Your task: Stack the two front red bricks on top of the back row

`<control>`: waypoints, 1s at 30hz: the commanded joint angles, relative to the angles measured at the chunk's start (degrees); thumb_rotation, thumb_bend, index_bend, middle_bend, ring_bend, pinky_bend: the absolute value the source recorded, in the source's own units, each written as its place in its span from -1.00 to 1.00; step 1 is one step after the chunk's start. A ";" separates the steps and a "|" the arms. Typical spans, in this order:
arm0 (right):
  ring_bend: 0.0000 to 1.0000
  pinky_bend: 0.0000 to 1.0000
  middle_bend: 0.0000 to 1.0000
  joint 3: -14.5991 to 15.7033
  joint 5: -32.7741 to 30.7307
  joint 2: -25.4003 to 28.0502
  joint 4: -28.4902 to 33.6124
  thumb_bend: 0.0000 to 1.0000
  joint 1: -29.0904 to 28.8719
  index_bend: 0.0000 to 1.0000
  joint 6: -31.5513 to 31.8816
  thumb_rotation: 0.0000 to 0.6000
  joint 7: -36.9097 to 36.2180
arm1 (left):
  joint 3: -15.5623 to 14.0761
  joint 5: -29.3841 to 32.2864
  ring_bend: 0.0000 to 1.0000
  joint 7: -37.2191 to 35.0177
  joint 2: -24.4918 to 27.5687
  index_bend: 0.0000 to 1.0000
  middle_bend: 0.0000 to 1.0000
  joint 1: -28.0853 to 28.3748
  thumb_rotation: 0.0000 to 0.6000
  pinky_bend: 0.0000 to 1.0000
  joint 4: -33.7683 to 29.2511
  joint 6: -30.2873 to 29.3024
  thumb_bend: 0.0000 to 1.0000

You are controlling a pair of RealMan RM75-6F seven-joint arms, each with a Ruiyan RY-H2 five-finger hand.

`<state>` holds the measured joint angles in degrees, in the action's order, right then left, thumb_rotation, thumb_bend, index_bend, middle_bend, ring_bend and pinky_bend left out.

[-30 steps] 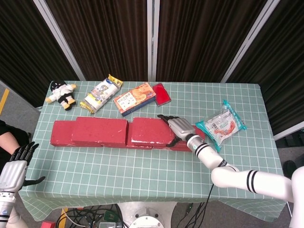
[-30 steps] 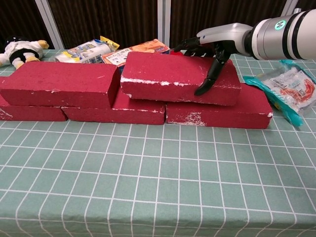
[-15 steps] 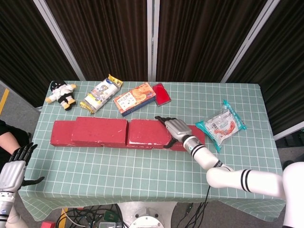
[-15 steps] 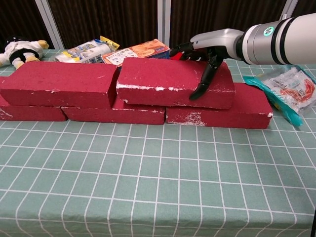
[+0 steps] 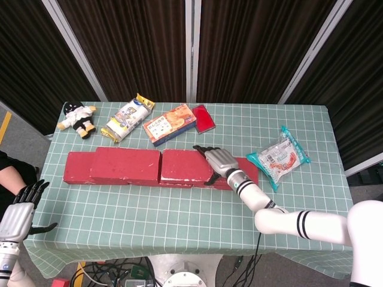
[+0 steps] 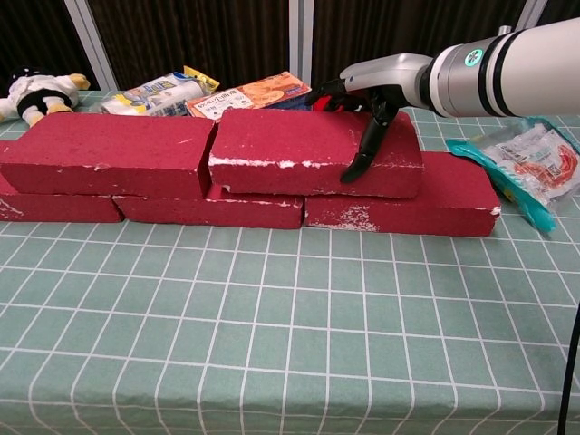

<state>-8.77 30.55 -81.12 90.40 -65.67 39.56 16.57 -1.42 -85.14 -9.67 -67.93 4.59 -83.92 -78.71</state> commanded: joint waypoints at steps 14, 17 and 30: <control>-0.75 -0.65 -0.59 1.40 -2.66 -0.97 -0.24 -0.79 -2.16 -1.00 0.86 1.00 1.94 | -0.52 -0.32 -1.00 -1.06 0.06 -0.90 -1.00 0.27 1.00 -1.00 0.41 1.00 -1.00; -0.75 -0.65 -0.59 1.45 -3.04 -1.29 -0.53 -0.79 -2.34 -1.00 0.87 1.00 1.90 | -0.49 -0.43 -1.00 -1.15 -0.02 -0.90 -1.00 0.17 1.00 -1.00 0.54 0.67 -1.00; -0.75 -0.65 -0.60 0.92 -2.72 -1.73 -1.01 -0.79 -2.38 -1.00 0.40 1.00 0.63 | -0.52 -0.57 -1.00 -1.37 0.02 -0.90 -1.00 0.21 1.00 -1.00 0.61 0.65 -1.00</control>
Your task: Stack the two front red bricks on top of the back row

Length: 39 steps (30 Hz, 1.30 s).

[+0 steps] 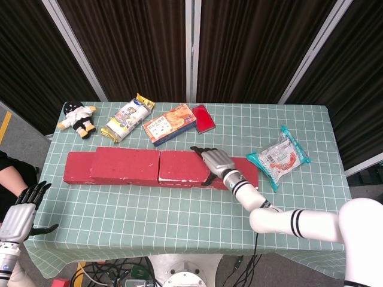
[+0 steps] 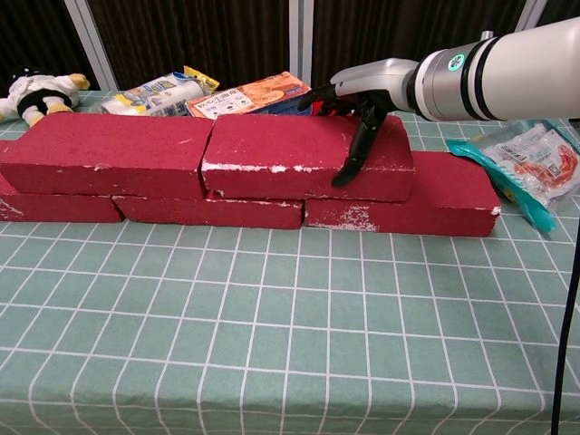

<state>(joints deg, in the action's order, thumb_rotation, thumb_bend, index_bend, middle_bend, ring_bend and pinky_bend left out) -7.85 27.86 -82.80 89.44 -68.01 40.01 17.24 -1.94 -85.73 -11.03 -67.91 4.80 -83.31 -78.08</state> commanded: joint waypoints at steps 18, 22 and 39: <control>-0.75 -0.67 -0.60 0.17 -0.89 -1.00 -1.17 -0.79 -0.83 -1.00 -0.44 1.00 -0.15 | -0.16 0.14 -1.00 -0.40 -0.01 -0.90 -1.00 -0.18 1.00 -1.00 0.41 0.12 -1.00; -0.76 -0.69 -0.63 0.38 -1.29 -1.05 -1.36 -0.79 -1.06 -1.00 -0.74 1.00 -0.05 | -0.20 0.18 -1.00 -0.44 -0.01 -0.90 -1.00 -0.21 1.00 -1.00 0.45 0.17 -1.00; -1.00 -1.00 -1.00 -0.42 0.68 -1.09 -1.22 -1.00 -0.18 -1.00 -1.52 1.00 -2.49 | -0.25 0.25 -1.00 -1.01 -0.12 -0.90 -1.00 -0.34 1.00 -1.00 0.91 0.25 -1.00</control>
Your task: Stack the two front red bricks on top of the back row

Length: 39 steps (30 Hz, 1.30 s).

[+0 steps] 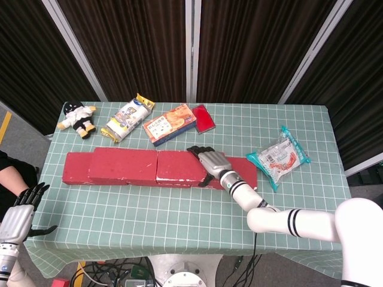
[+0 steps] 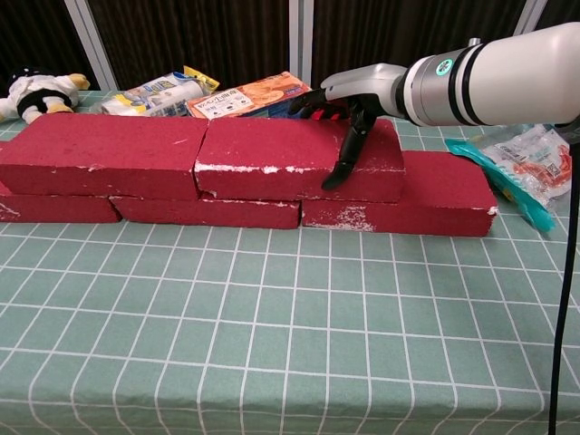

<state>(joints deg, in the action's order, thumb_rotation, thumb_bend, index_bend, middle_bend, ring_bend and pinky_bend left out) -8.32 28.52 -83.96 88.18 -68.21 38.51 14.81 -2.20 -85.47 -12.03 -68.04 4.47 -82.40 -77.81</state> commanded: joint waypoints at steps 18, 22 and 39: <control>-1.00 -1.00 -1.00 -0.08 19.34 13.83 15.57 -1.00 11.72 -1.00 17.11 1.00 -2.32 | 1.06 -0.64 -1.00 2.09 0.21 -0.90 -1.00 -0.42 1.00 -1.00 -1.34 -2.97 -1.00; -1.00 -1.00 -1.00 6.89 33.01 18.71 19.99 -1.00 21.64 -1.00 31.11 1.00 1.75 | 1.54 -1.10 -1.00 3.46 0.63 -0.90 -1.00 -0.52 1.00 -1.00 -2.96 -4.37 -1.00; -1.00 -1.00 -1.00 20.72 51.05 14.88 0.20 -1.00 55.42 -1.00 57.44 1.00 -15.87 | 2.68 -3.27 -1.00 13.32 -1.47 -0.94 -1.00 -0.98 1.00 -1.00 -2.96 -9.28 -1.00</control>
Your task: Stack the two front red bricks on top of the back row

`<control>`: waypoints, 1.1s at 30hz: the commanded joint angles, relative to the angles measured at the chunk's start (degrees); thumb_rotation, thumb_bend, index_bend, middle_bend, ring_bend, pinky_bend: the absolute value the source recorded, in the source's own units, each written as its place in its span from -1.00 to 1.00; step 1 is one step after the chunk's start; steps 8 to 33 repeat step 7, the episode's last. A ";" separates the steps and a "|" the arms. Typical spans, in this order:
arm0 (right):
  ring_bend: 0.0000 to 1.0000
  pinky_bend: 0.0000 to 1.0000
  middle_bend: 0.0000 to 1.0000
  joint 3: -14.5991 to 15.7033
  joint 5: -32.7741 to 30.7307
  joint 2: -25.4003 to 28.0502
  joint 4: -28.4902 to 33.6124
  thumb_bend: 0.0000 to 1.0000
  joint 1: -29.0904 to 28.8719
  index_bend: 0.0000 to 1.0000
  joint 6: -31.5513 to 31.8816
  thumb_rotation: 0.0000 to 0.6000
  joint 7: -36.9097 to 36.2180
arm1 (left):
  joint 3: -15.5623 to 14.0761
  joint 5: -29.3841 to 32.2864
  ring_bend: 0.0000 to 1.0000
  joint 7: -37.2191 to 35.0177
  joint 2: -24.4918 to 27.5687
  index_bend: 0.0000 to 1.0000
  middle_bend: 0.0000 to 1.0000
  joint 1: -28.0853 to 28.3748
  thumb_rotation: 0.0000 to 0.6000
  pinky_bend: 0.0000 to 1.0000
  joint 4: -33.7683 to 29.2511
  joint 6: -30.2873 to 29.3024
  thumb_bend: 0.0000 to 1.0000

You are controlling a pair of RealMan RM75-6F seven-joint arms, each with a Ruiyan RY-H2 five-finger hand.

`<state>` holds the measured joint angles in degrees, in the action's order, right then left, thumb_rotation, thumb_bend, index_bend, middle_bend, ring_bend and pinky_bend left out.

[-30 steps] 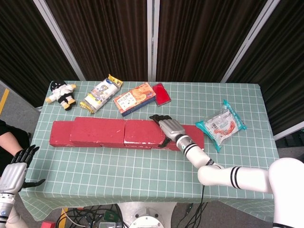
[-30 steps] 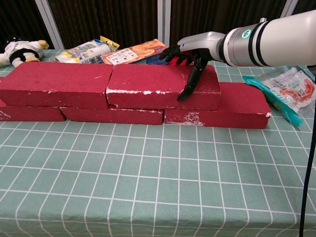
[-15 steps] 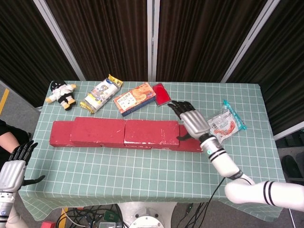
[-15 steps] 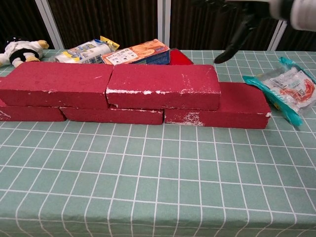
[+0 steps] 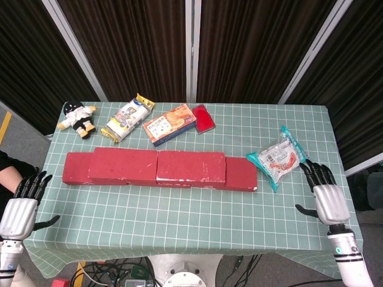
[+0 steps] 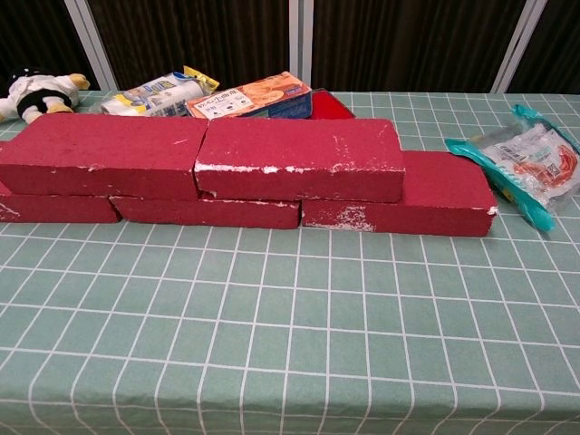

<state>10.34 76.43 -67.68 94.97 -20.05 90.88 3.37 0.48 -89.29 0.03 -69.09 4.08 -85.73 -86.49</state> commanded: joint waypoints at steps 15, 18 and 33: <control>-1.00 -1.00 -1.00 -0.54 4.18 -1.12 -9.01 -1.00 11.76 -1.00 7.30 1.00 -6.28 | -0.03 1.75 -1.00 1.83 -1.73 -0.94 -1.00 -1.91 1.00 -1.00 2.03 -1.69 -1.00; -1.00 -1.00 -1.00 -0.54 4.18 -1.12 -9.01 -1.00 11.76 -1.00 7.30 1.00 -6.28 | -0.03 1.75 -1.00 1.83 -1.73 -0.94 -1.00 -1.91 1.00 -1.00 2.03 -1.69 -1.00; -1.00 -1.00 -1.00 -0.54 4.18 -1.12 -9.01 -1.00 11.76 -1.00 7.30 1.00 -6.28 | -0.03 1.75 -1.00 1.83 -1.73 -0.94 -1.00 -1.91 1.00 -1.00 2.03 -1.69 -1.00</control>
